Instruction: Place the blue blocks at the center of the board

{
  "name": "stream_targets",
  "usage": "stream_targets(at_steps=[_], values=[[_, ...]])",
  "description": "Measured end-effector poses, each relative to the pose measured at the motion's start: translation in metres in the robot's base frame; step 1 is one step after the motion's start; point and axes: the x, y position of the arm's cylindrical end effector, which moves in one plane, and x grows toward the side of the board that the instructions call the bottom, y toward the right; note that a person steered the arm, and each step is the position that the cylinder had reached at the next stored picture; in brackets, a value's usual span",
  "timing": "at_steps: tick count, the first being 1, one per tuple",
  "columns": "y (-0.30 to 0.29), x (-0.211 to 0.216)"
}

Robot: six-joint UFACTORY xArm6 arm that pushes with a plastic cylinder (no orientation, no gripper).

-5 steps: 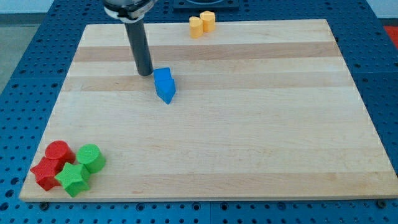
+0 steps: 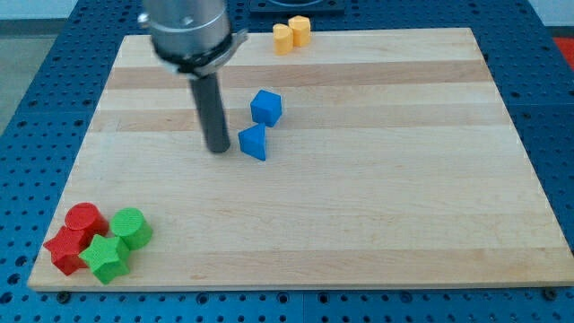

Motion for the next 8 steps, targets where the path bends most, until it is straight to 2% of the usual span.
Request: stream_targets(at_steps=[1,3,5,6,7,8], values=[[0.026,0.031],[0.053,-0.012],[0.091,-0.014],[0.056,0.008],[-0.026,0.021],[-0.084,-0.039]])
